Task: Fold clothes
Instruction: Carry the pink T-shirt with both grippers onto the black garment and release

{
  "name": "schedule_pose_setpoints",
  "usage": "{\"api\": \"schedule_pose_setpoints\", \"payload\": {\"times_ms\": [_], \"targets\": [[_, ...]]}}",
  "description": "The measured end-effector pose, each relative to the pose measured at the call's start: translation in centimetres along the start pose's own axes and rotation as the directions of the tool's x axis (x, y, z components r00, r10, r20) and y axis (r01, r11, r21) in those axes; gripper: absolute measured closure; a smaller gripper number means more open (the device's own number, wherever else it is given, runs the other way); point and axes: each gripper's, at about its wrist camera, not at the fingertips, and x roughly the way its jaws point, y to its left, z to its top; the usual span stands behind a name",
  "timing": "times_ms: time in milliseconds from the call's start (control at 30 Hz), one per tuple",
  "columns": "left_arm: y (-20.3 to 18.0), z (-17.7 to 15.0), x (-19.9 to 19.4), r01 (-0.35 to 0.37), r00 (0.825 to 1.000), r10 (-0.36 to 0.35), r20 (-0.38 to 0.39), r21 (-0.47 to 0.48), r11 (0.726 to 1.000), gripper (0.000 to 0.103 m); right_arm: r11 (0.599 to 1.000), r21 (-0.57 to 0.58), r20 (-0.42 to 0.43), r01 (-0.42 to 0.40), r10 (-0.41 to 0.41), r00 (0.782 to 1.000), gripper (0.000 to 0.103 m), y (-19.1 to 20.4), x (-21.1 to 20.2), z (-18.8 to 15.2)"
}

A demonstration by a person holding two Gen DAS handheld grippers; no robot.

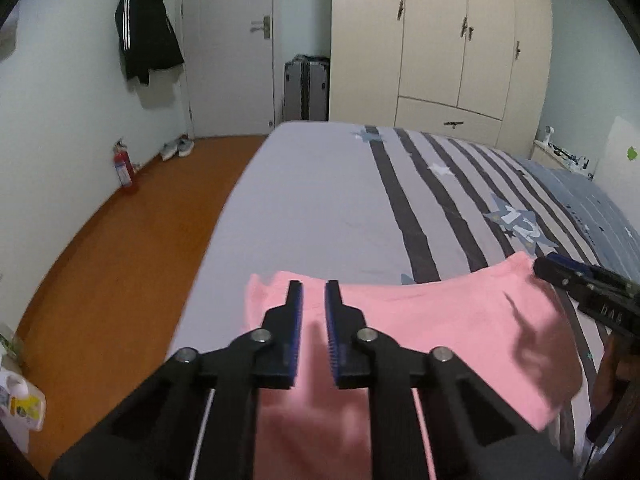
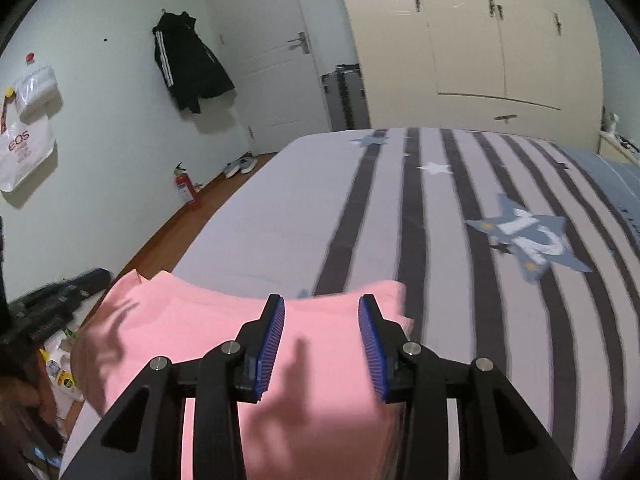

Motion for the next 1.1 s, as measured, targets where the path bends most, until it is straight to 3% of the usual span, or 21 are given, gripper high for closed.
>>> {"api": "schedule_pose_setpoints", "payload": {"times_ms": [133, 300, 467, 533, 700, 800, 900, 1000, 1100], "targets": [[0.8, -1.8, 3.7, -0.034, 0.996, 0.032, -0.089, -0.015, 0.999, 0.099, 0.999, -0.013, -0.105, 0.053, -0.054, 0.993, 0.071, -0.1, 4.5, -0.9], [3.5, -3.5, 4.8, -0.045, 0.992, 0.033, -0.123, -0.098, 0.994, 0.099, 0.998, -0.006, -0.099, 0.066, -0.066, 0.993, 0.085, -2.0, 5.3, -2.1], [2.9, -3.4, 2.3, 0.008, 0.997, -0.013, -0.072, -0.069, 0.998, 0.099, 0.998, 0.002, -0.080, 0.066, -0.066, 0.995, 0.086, -2.7, 4.4, -2.2], [3.0, -3.9, 2.8, 0.013, 0.996, -0.019, -0.088, -0.071, 0.997, 0.099, 0.997, 0.030, -0.069, 0.066, -0.064, 0.996, 0.086, -3.5, 4.0, -2.3], [4.4, -4.5, 3.7, -0.035, 0.994, 0.020, -0.110, -0.129, 0.991, 0.099, 0.998, 0.041, -0.087, 0.055, -0.051, 0.995, 0.086, -4.5, 5.0, -2.3], [5.9, -3.9, 1.7, -0.058, 0.997, 0.048, -0.053, -0.196, 0.979, 0.099, 0.991, -0.002, -0.072, 0.136, -0.136, 0.988, 0.086, -5.3, 4.3, -1.8], [5.6, -3.5, -1.1, -0.034, 0.999, 0.035, 0.004, -0.167, 0.985, 0.099, 0.983, 0.032, -0.057, 0.183, -0.181, 0.982, 0.085, -7.5, 2.9, -1.4], [4.1, -3.8, -4.0, 0.017, 0.999, -0.012, 0.048, -0.112, 0.994, 0.099, 0.983, 0.032, -0.029, 0.178, -0.177, 0.984, 0.085, -8.1, 0.7, -1.5], [1.7, -5.1, -6.3, 0.071, 0.995, -0.067, 0.077, -0.061, 0.996, 0.099, 0.992, -0.036, 0.009, 0.122, -0.121, 0.993, 0.084, -5.8, -2.3, -2.5]]}}
